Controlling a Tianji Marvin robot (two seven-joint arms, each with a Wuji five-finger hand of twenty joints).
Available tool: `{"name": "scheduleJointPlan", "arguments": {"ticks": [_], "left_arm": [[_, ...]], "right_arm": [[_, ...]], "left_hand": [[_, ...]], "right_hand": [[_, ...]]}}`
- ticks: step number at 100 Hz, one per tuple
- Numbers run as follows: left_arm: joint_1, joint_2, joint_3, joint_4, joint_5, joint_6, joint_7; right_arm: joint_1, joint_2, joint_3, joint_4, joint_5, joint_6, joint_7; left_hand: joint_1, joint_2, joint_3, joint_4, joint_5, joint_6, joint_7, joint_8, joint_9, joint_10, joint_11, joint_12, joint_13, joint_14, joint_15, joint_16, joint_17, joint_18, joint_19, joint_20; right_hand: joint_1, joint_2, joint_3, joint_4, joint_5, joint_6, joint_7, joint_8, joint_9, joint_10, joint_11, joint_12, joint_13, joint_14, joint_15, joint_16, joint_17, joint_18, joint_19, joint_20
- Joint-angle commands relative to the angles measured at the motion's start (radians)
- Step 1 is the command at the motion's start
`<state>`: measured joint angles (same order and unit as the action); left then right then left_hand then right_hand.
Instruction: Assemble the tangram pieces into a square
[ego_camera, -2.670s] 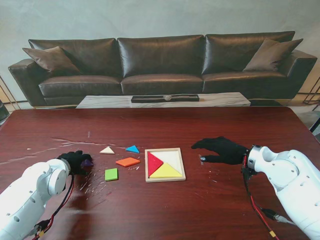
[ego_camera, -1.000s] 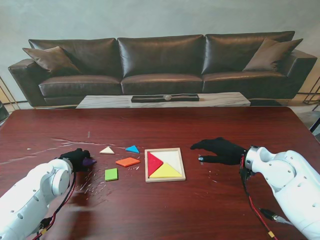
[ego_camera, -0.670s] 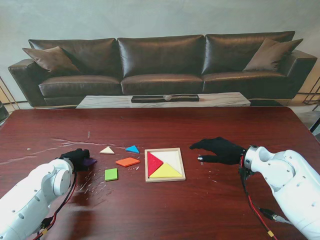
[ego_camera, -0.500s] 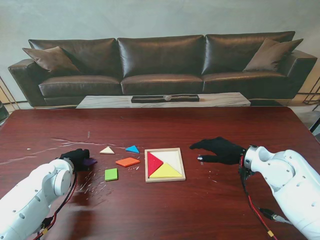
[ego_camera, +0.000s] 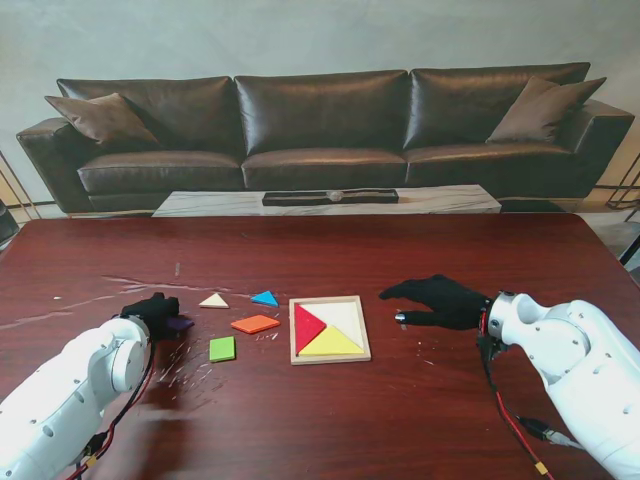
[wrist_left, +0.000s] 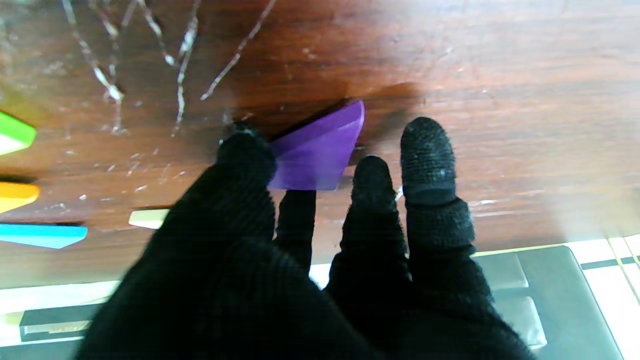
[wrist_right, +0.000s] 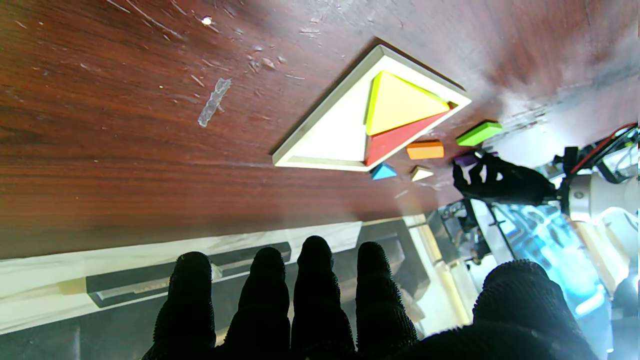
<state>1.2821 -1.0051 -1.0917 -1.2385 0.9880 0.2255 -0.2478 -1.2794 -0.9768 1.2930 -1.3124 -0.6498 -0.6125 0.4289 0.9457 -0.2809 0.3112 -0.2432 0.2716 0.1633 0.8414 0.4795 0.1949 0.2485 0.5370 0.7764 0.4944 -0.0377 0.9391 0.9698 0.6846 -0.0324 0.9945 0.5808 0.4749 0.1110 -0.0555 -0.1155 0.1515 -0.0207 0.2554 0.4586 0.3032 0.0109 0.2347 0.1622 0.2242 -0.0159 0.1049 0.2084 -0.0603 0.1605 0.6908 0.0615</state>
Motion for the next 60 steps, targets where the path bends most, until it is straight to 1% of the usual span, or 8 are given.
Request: {"name": "scheduleJointPlan", "arguments": {"ticks": [1,8,16,23,35,43,52,60], "left_arm": [[0.055,0.002,0.016,0.069,0.005,0.009,-0.043],[0.06,0.003,0.013,0.064,0.008,0.013,-0.052],[0.064,0.004,0.01,0.06,0.001,0.022,-0.065],[0.067,0.006,0.01,0.059,0.01,0.021,-0.069],[0.069,0.007,0.017,0.068,0.026,0.021,-0.057],[0.068,0.008,0.023,0.076,0.039,0.016,-0.05],[0.066,0.008,0.027,0.088,0.042,0.01,-0.033],[0.065,0.008,0.032,0.095,0.039,0.011,-0.024]], "right_arm": [[-0.007,-0.002,-0.002,-0.007,-0.003,0.002,0.002],[-0.007,-0.003,-0.003,-0.006,-0.003,0.002,0.002],[-0.007,-0.003,-0.004,-0.005,-0.003,0.002,0.0],[-0.007,-0.003,-0.005,-0.006,-0.003,0.001,-0.003],[-0.009,-0.004,-0.005,-0.008,-0.005,0.0,-0.008],[-0.01,-0.005,-0.005,-0.01,-0.006,0.001,-0.011],[-0.011,-0.006,-0.006,-0.012,-0.007,0.002,-0.013],[-0.011,-0.006,-0.007,-0.014,-0.008,0.002,-0.014]], "left_hand": [[0.174,-0.049,0.011,0.185,0.104,-0.122,0.053,-0.019,-0.028,0.058,-0.124,-0.088,-0.008,0.01,-0.023,-0.032,0.008,-0.004,0.005,-0.018],[0.189,-0.044,0.005,0.189,0.099,-0.144,0.058,-0.018,-0.026,0.099,-0.185,-0.189,0.014,0.009,-0.008,-0.075,0.016,-0.002,0.006,-0.036],[0.177,-0.043,0.037,0.19,0.102,-0.178,0.015,-0.023,0.029,0.088,-0.212,-0.309,0.031,0.021,0.008,-0.12,0.02,0.012,0.007,-0.048],[0.174,-0.055,0.055,0.187,0.123,-0.194,-0.012,-0.025,0.196,0.021,-0.174,-0.355,0.055,0.034,0.016,-0.161,0.036,0.018,0.01,-0.055],[0.179,-0.086,0.074,0.18,0.192,-0.189,-0.06,-0.054,0.423,-0.086,-0.093,-0.344,0.091,0.045,0.007,-0.185,0.062,0.027,0.008,-0.065],[0.188,-0.104,0.085,0.176,0.24,-0.182,-0.101,-0.061,0.556,-0.142,-0.123,-0.103,0.098,0.042,-0.012,-0.177,0.063,0.031,-0.009,-0.072],[0.22,-0.124,0.058,0.181,0.262,-0.171,-0.079,-0.062,0.632,-0.171,-0.192,0.039,0.115,0.046,-0.035,-0.128,0.068,0.038,-0.009,-0.072],[0.232,-0.13,0.047,0.185,0.274,-0.168,-0.045,-0.06,0.654,-0.185,-0.164,0.142,0.12,0.043,-0.032,-0.072,0.068,0.047,-0.007,-0.071]], "right_hand": [[0.019,0.007,0.0,0.022,-0.012,-0.028,0.006,-0.01,0.016,-0.02,0.009,0.009,0.016,-0.003,0.0,-0.01,-0.003,0.011,0.014,-0.027],[0.021,0.006,0.0,0.022,-0.012,-0.031,0.007,-0.011,0.014,-0.021,0.01,0.01,0.016,0.0,-0.001,-0.01,-0.003,0.01,0.014,-0.027],[0.023,0.006,0.001,0.022,-0.013,-0.03,0.009,-0.011,0.014,-0.02,0.01,0.01,0.016,0.002,-0.001,-0.01,-0.003,0.01,0.014,-0.027],[0.025,0.004,0.001,0.022,-0.014,-0.031,0.009,-0.012,0.013,-0.02,0.011,0.01,0.016,0.004,-0.002,-0.01,-0.003,0.01,0.014,-0.027],[0.027,0.002,0.0,0.022,-0.014,-0.033,0.012,-0.013,0.012,-0.018,0.012,0.011,0.016,0.008,-0.003,-0.009,-0.003,0.01,0.014,-0.027],[0.028,0.001,0.0,0.023,-0.015,-0.032,0.013,-0.014,0.011,-0.015,0.012,0.011,0.017,0.011,-0.003,-0.008,-0.004,0.012,0.013,-0.027],[0.028,0.001,0.0,0.023,-0.015,-0.032,0.014,-0.015,0.011,-0.013,0.013,0.011,0.017,0.01,-0.004,-0.008,-0.003,0.013,0.013,-0.028],[0.03,0.0,0.0,0.023,-0.014,-0.033,0.015,-0.015,0.012,-0.012,0.013,0.011,0.018,0.009,-0.004,-0.008,-0.004,0.013,0.013,-0.028]]}}
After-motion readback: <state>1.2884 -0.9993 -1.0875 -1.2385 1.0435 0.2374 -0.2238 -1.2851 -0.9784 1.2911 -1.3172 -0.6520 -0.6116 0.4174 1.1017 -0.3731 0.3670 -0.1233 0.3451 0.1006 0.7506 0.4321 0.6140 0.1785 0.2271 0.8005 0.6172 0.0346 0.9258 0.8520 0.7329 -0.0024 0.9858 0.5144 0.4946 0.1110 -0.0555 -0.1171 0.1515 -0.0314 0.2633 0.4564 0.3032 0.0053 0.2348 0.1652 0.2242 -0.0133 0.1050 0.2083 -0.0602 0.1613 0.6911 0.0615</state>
